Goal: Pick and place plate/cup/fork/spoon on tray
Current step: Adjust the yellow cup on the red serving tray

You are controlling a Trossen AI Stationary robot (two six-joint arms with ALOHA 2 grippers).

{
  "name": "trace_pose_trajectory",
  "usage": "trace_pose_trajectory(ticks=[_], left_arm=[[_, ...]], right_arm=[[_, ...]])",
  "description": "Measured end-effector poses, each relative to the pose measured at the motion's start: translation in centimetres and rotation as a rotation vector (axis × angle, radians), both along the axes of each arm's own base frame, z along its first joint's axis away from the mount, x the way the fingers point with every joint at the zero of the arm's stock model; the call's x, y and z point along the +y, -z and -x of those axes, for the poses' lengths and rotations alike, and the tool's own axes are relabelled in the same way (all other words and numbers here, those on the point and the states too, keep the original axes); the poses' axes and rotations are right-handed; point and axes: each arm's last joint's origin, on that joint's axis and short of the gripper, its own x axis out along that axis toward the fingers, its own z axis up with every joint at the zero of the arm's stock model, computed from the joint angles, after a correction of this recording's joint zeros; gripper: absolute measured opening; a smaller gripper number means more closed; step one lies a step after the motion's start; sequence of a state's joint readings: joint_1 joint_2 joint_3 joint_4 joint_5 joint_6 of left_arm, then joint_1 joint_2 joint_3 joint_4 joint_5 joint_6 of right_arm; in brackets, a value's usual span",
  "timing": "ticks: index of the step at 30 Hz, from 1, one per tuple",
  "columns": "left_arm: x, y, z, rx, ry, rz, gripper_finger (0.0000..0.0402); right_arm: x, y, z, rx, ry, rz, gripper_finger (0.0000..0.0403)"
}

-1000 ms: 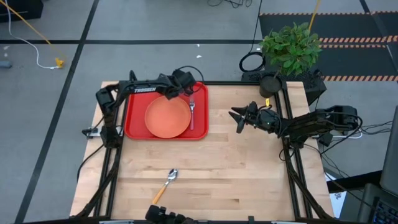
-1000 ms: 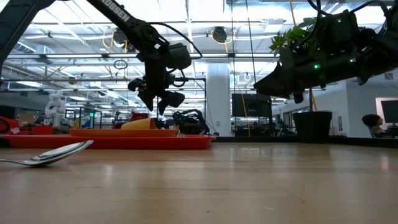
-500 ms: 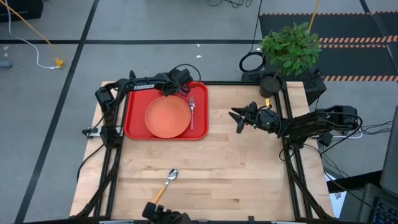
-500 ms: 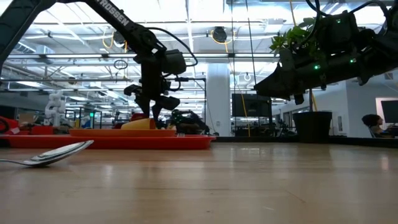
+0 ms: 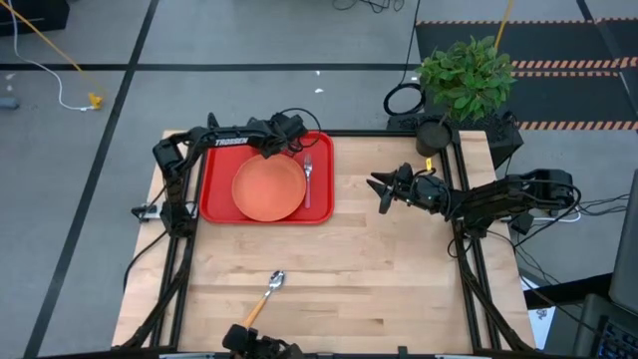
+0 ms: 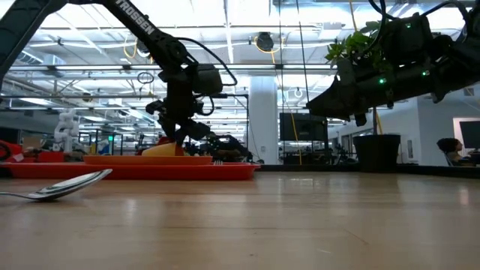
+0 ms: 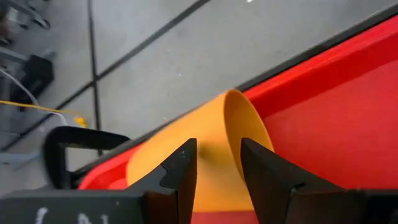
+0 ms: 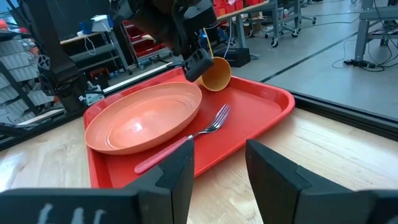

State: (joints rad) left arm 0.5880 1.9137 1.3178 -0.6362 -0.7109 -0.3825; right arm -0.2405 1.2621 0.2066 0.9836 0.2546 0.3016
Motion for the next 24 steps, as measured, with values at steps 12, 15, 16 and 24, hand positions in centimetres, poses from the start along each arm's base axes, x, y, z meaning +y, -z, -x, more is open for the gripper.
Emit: trace_pose_trajectory(ticks=[12, 15, 16, 24], left_arm=[[-0.5, 0.0, -0.1, 0.063, 0.033, 0.0, 0.0024], [-0.6, 0.0, 0.0, 0.083, 0.04, 0.009, 0.0006], [-0.6, 0.0, 0.1, 0.086, 0.04, 0.012, 0.0005], [-1.1, -1.3, 0.8, 0.116, 0.042, 0.015, 0.0003]], right_arm=[[0.0, 0.0, 0.0, 0.002, 0.0, 0.002, 0.0137], [0.0, 0.1, 0.0, 0.007, -0.003, 0.001, 0.0137], [0.0, 0.1, 0.0, 0.01, -0.003, 0.0, 0.0137], [0.1, 0.1, 0.0, 0.012, -0.025, 0.001, 0.0137]])
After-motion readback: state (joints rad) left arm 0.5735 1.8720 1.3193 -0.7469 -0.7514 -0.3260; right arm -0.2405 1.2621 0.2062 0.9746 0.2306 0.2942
